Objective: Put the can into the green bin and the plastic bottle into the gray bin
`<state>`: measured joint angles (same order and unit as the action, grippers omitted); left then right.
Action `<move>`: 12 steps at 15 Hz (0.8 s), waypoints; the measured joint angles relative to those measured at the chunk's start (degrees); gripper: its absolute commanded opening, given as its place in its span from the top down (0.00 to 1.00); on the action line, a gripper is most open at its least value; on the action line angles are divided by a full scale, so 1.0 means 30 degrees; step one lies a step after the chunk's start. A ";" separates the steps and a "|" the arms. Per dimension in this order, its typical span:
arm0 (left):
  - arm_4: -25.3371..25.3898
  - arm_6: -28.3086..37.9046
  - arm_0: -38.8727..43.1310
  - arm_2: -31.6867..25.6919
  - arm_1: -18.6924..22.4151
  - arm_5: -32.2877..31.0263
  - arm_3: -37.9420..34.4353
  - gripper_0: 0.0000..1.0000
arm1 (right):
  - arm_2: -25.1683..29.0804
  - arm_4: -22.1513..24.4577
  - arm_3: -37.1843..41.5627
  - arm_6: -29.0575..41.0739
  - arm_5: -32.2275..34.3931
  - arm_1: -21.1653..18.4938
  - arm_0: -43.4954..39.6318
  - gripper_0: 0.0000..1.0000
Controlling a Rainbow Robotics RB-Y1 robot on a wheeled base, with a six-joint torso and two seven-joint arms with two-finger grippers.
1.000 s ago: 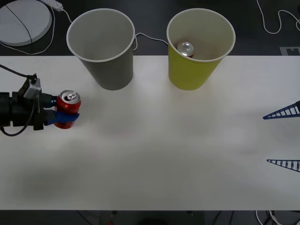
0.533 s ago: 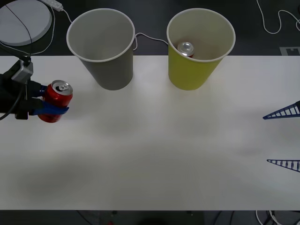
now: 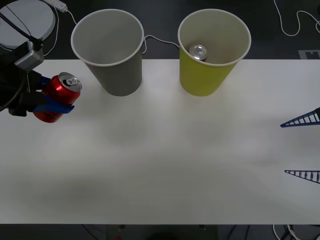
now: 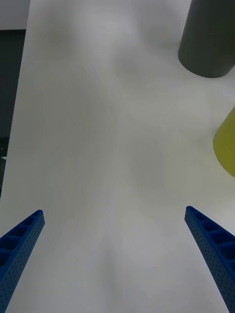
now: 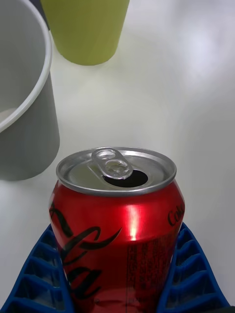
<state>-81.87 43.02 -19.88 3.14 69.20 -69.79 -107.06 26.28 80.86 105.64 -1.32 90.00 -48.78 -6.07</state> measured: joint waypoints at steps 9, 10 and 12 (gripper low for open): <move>-0.1355 0.7591 -0.8374 0.4489 0.0179 -0.1922 -0.1498 1.00 | 0.0000 0.0000 0.0000 0.0000 0.0000 0.0000 0.0000 0.00; -0.1449 0.8217 -0.9920 0.5732 0.0102 -0.1913 -0.1104 1.00 | 0.0000 0.0000 0.0000 0.0000 0.0000 0.0000 0.0000 0.00; -0.1599 0.8835 -1.2781 0.8059 -0.0315 -0.1908 -0.0110 1.00 | 0.0000 0.0000 0.0000 0.0000 0.0000 0.0000 0.0000 0.00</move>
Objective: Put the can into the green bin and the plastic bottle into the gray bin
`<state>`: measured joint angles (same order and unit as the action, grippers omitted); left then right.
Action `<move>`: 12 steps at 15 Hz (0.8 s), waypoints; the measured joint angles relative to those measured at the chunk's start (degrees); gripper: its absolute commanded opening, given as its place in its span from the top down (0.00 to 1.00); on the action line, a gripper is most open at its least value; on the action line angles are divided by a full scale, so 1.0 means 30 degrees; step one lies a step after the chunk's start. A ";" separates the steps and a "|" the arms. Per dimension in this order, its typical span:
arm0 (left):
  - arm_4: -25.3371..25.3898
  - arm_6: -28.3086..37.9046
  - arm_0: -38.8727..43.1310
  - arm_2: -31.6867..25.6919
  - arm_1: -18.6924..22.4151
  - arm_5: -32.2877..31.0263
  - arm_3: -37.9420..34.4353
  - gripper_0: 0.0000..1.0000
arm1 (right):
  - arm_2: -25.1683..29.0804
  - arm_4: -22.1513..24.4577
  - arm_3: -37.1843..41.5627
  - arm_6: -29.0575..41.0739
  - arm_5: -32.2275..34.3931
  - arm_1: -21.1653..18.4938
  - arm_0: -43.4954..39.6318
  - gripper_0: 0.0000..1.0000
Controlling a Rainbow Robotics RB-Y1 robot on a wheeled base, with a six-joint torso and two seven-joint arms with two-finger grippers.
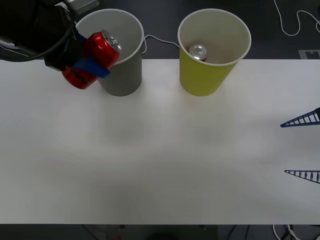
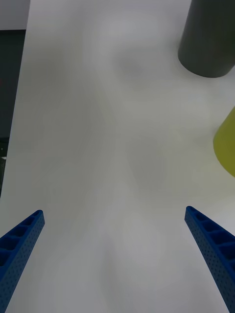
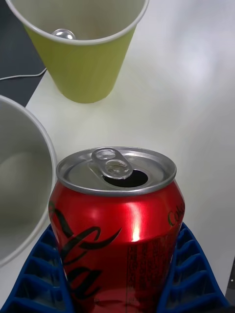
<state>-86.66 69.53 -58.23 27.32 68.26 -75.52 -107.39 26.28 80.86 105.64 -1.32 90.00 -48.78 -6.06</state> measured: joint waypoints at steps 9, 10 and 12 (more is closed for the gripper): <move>-0.0617 0.1649 -0.8803 0.6803 -0.5682 0.1688 0.6927 1.00 | 0.0000 0.0000 0.0000 0.0000 0.0000 0.0000 0.0000 0.00; -0.0688 0.1665 -0.9476 0.7217 -0.6494 0.1854 0.7959 1.00 | 0.0000 0.0000 0.0000 0.0000 0.0000 0.0000 0.0000 0.00; -0.0858 0.1668 -1.0937 0.8206 -0.8170 0.2184 1.0285 1.00 | 0.0000 0.0000 0.0000 0.0000 0.0000 0.0000 0.0000 0.00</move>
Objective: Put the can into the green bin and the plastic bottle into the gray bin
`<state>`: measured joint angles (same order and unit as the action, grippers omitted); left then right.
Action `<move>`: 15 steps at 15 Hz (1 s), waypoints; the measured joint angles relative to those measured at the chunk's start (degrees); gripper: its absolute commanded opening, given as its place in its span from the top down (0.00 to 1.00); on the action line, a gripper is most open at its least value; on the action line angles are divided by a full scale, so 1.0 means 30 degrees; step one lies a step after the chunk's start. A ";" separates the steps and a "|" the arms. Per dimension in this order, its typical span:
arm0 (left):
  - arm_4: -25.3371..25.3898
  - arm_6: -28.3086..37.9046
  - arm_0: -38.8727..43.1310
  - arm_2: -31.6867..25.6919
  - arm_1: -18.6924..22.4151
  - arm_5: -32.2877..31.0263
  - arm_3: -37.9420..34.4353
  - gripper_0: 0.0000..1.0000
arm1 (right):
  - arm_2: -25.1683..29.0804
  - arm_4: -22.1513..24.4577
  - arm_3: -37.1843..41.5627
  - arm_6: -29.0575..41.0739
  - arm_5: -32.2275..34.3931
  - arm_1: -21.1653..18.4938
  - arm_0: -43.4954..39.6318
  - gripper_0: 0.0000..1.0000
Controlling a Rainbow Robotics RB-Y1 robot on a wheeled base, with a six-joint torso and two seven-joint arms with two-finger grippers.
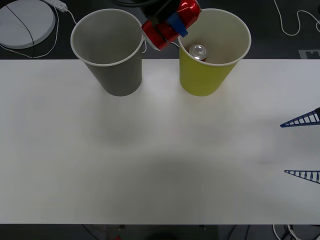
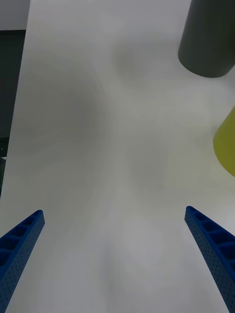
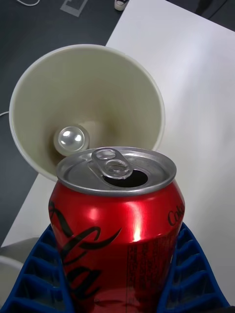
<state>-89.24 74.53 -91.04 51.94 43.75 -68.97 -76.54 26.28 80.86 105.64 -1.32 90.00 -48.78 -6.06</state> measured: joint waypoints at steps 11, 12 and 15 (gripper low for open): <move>-0.0103 -0.0767 -0.5828 0.2317 -0.9665 0.3263 1.5155 1.00 | 0.0000 0.0000 0.0000 0.0000 0.0000 0.0000 0.0000 0.00; -0.0131 -0.0748 -0.5835 0.2317 -0.9903 0.3653 1.5483 1.00 | 0.0000 0.0000 0.0000 0.0000 0.0000 0.0000 0.0000 0.00; -0.0137 -0.0757 -0.5837 0.2317 -1.0101 0.4177 1.5764 1.00 | 0.0000 0.0000 0.0000 0.0000 0.0000 0.0000 0.0000 0.00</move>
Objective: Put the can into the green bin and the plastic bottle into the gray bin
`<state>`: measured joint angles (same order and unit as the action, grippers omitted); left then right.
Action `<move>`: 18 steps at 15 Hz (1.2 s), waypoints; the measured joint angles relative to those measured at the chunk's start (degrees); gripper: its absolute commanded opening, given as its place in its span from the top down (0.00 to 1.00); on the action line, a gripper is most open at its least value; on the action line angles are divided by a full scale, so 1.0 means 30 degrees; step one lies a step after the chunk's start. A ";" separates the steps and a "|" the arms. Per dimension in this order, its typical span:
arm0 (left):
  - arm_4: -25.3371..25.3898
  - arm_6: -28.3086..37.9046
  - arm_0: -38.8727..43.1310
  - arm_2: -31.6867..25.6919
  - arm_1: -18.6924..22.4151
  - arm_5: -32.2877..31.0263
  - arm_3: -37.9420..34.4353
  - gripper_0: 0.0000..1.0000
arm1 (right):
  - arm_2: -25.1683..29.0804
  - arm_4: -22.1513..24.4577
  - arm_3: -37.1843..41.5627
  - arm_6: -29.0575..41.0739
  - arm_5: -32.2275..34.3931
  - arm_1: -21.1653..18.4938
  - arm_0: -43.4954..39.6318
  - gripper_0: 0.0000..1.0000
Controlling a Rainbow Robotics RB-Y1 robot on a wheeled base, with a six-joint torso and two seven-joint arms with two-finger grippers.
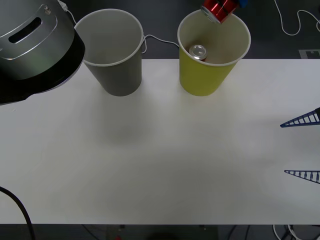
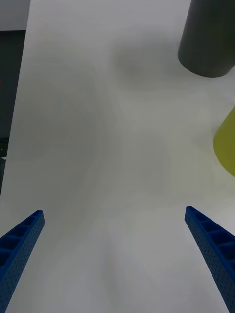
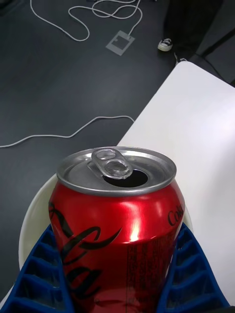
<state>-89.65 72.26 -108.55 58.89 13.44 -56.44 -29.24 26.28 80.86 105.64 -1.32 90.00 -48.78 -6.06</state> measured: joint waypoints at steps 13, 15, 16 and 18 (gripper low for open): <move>0.1160 -0.1685 0.0428 -0.0462 0.1093 -0.0815 -0.0872 0.00 | 0.0000 0.0000 0.0000 0.0000 0.0000 0.0000 0.0000 0.00; 0.1045 -0.1783 0.1757 -0.1534 0.2521 -0.1255 -0.3112 0.00 | 0.0000 0.0000 0.0000 0.0000 0.0000 0.0000 0.0000 0.00; 0.0973 -0.1780 0.2407 -0.1754 0.3324 -0.1308 -0.4391 0.00 | 0.0000 0.0000 0.0000 0.0000 0.0000 0.0000 0.0000 0.00; 0.1012 -0.1828 0.3569 -0.2105 0.4970 -0.1586 -0.7062 0.00 | 0.0000 0.0000 0.0001 0.0000 0.0000 0.0000 0.0000 0.00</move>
<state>-86.61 66.77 -97.84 52.58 28.35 -61.19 -50.43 26.28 80.86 105.65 -1.32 90.00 -48.78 -6.06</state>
